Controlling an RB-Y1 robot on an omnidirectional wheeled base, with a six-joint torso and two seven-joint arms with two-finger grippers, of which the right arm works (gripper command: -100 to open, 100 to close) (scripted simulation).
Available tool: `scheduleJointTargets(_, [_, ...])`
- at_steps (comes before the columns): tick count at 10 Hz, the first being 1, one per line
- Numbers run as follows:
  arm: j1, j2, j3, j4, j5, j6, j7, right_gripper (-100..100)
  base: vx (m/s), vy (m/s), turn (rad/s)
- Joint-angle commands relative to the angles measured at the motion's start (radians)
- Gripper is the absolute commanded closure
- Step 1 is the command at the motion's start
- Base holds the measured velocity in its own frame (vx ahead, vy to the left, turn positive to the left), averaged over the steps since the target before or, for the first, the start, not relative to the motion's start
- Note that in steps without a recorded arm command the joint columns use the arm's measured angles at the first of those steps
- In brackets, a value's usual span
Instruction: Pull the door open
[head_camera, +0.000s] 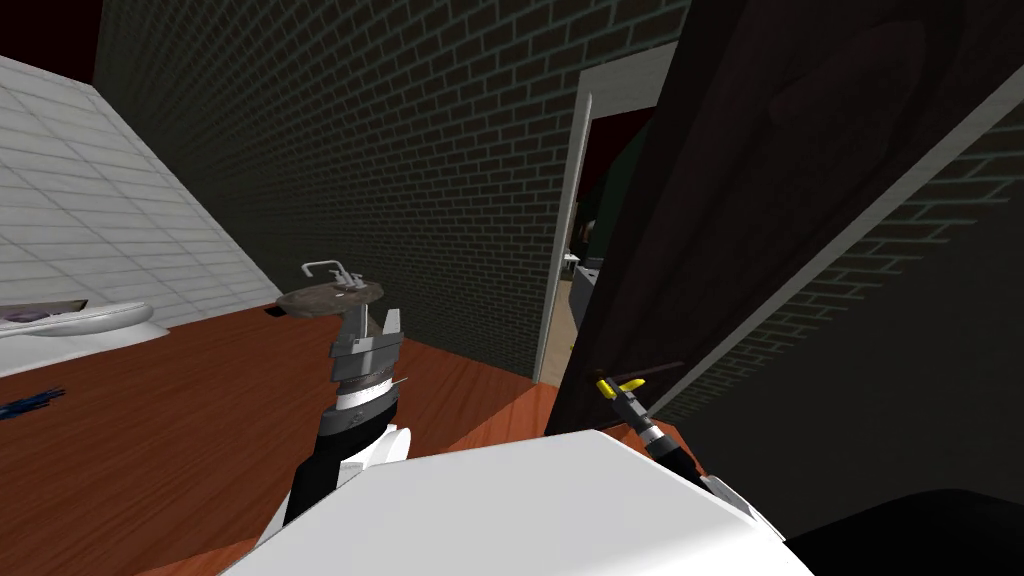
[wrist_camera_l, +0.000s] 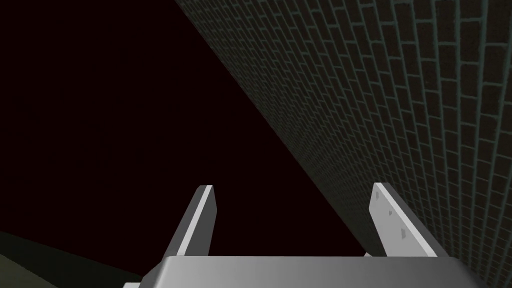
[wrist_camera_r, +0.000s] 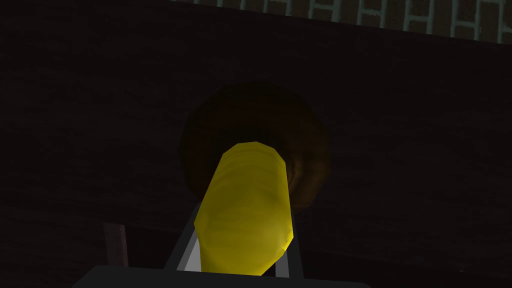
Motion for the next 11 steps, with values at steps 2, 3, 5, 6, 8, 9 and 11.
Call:
scheduleJointTargets(2, [0.0,-0.009,-0.001,0.019,0.002,-0.026,-0.003,100,-0.221,-0.097,0.168])
scheduleJointTargets(3, [0.001,-0.012,-0.001,0.026,0.003,-0.035,-0.004,100,-0.227,-0.067,0.158])
scheduleJointTargets(5, [0.002,-0.019,-0.001,0.043,0.004,-0.058,-0.008,100,-0.273,-0.092,0.206])
scheduleJointTargets(6, [0.002,-0.021,-0.001,0.05,0.005,-0.066,-0.01,100,-0.187,-0.096,0.165])
scheduleJointTargets(8, [0.003,-0.027,-0.002,0.064,0.007,-0.085,-0.013,100,-0.213,-0.073,0.149])
scheduleJointTargets(9, [0.004,-0.019,0.004,0.057,0.009,-0.078,-0.013,100,-0.108,-0.019,0.029])
scheduleJointTargets(11, [0.002,-0.023,0.004,0.072,0.01,-0.092,-0.015,100,-0.201,-0.076,0.197])
